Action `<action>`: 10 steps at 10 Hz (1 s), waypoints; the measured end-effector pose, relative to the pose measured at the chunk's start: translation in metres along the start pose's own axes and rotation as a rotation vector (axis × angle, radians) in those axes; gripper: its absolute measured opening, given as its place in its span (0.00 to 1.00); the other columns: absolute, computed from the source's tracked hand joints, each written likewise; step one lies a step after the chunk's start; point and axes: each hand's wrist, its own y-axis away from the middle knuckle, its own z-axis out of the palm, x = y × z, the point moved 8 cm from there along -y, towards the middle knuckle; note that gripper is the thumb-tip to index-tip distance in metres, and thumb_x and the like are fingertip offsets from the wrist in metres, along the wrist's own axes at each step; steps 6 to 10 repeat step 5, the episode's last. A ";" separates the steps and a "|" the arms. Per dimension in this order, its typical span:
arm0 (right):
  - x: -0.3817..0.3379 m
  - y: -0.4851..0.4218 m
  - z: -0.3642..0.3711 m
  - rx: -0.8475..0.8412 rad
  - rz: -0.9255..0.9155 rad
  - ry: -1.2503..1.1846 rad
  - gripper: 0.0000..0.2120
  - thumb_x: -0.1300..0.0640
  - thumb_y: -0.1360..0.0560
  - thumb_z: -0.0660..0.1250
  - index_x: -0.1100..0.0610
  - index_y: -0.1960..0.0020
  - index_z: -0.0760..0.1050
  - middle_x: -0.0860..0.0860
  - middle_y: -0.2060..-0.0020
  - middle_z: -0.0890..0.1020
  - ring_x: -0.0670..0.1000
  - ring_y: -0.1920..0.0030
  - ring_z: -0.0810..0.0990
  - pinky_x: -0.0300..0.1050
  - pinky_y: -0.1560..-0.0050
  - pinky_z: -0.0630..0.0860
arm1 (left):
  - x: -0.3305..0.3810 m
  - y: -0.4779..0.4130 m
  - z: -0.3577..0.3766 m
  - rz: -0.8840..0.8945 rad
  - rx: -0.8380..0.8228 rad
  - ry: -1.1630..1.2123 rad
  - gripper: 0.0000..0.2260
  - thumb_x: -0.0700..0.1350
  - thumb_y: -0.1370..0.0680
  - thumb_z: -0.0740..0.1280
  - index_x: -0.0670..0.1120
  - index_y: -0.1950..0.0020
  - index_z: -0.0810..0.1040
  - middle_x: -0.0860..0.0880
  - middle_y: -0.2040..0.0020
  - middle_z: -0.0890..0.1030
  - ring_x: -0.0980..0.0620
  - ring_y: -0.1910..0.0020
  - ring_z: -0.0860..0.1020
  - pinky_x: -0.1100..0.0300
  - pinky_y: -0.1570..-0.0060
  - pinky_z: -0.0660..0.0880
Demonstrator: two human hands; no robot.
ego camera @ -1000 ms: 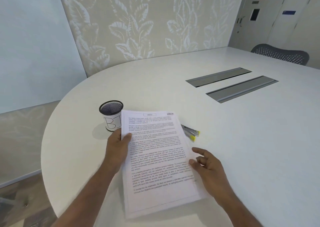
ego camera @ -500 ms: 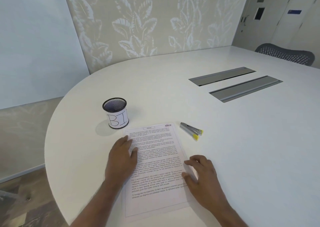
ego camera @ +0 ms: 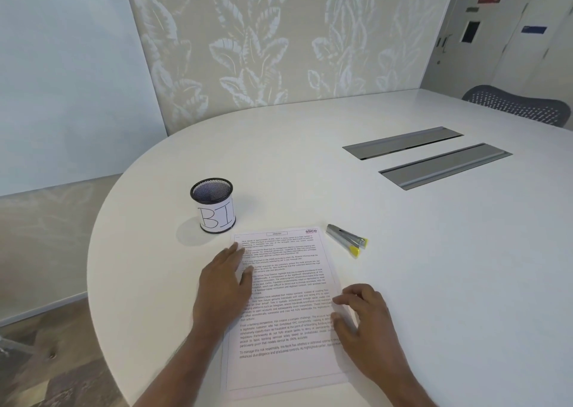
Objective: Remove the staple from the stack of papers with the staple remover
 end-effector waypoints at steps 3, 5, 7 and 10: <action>-0.013 -0.025 -0.045 0.019 -0.054 -0.028 0.11 0.59 0.28 0.75 0.52 0.47 0.80 0.45 0.52 0.80 0.44 0.55 0.78 0.29 0.54 0.70 | 0.001 -0.001 -0.058 -0.029 0.213 0.295 0.18 0.39 0.19 0.69 0.44 0.29 0.77 0.46 0.33 0.82 0.45 0.33 0.78 0.53 0.33 0.71; -0.086 -0.098 -0.119 0.084 -0.372 0.445 0.15 0.57 0.30 0.75 0.57 0.43 0.81 0.54 0.48 0.82 0.60 0.47 0.80 0.54 0.46 0.73 | 0.092 -0.042 -0.162 0.411 0.360 -0.048 0.20 0.48 0.21 0.65 0.41 0.31 0.78 0.43 0.33 0.82 0.42 0.35 0.79 0.44 0.33 0.74; -0.086 -0.098 -0.119 0.084 -0.372 0.445 0.15 0.57 0.30 0.75 0.57 0.43 0.81 0.54 0.48 0.82 0.60 0.47 0.80 0.54 0.46 0.73 | 0.092 -0.042 -0.162 0.411 0.360 -0.048 0.20 0.48 0.21 0.65 0.41 0.31 0.78 0.43 0.33 0.82 0.42 0.35 0.79 0.44 0.33 0.74; -0.086 -0.098 -0.119 0.084 -0.372 0.445 0.15 0.57 0.30 0.75 0.57 0.43 0.81 0.54 0.48 0.82 0.60 0.47 0.80 0.54 0.46 0.73 | 0.092 -0.042 -0.162 0.411 0.360 -0.048 0.20 0.48 0.21 0.65 0.41 0.31 0.78 0.43 0.33 0.82 0.42 0.35 0.79 0.44 0.33 0.74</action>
